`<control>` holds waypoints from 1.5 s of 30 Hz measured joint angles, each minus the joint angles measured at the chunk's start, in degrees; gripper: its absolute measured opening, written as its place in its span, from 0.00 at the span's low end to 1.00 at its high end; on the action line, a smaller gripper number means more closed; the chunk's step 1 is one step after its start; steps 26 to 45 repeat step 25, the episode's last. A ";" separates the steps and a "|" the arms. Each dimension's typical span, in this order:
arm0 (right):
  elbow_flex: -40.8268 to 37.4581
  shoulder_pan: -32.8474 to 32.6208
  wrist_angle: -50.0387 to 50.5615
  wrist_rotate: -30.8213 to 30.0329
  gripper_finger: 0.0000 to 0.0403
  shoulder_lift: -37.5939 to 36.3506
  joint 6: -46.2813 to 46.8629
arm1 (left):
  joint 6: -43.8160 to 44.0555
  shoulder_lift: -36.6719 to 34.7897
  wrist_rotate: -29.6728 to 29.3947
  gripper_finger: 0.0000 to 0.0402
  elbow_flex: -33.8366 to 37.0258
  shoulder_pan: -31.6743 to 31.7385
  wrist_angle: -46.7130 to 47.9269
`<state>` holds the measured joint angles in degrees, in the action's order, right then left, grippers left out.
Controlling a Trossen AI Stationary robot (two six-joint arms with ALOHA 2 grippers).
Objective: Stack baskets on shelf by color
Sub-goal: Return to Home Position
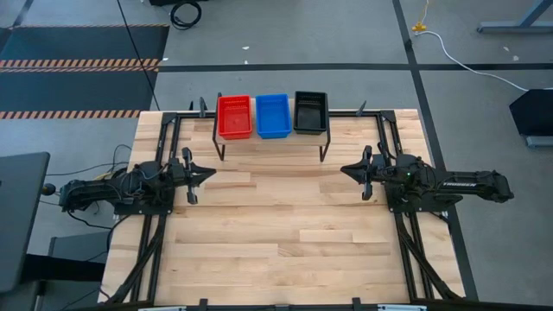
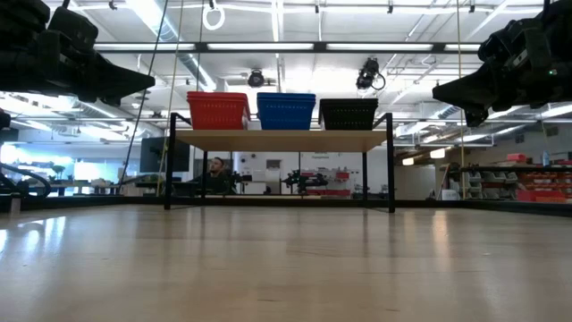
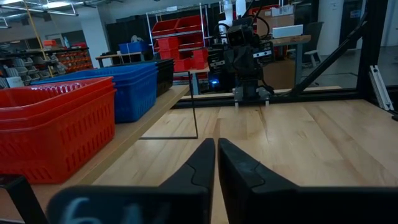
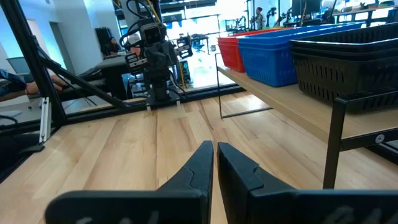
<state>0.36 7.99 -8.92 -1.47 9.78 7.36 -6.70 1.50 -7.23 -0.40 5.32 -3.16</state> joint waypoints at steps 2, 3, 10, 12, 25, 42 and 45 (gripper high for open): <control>0.00 0.00 -0.01 -0.01 0.07 0.00 -0.01 | 0.02 -0.02 -0.01 0.06 0.00 0.02 0.00; 0.00 0.00 0.01 -0.01 0.07 0.00 0.00 | 0.01 -0.02 0.00 0.06 0.00 0.01 0.00; 0.00 0.00 0.01 0.00 0.07 0.00 -0.01 | 0.02 -0.02 0.00 0.08 0.00 0.00 0.00; 0.00 0.00 -0.01 -0.01 0.07 0.00 0.01 | 0.00 -0.01 0.00 0.08 0.00 0.02 0.00; 0.00 0.00 0.00 0.00 0.07 0.00 0.01 | 0.00 -0.01 0.00 0.06 0.00 0.01 0.00; 0.00 0.00 0.00 0.00 0.07 0.00 0.01 | 0.00 -0.01 0.00 0.06 0.00 0.01 0.00; 0.00 0.00 0.00 0.00 0.07 0.00 0.01 | 0.00 -0.01 0.00 0.06 0.00 0.01 0.00</control>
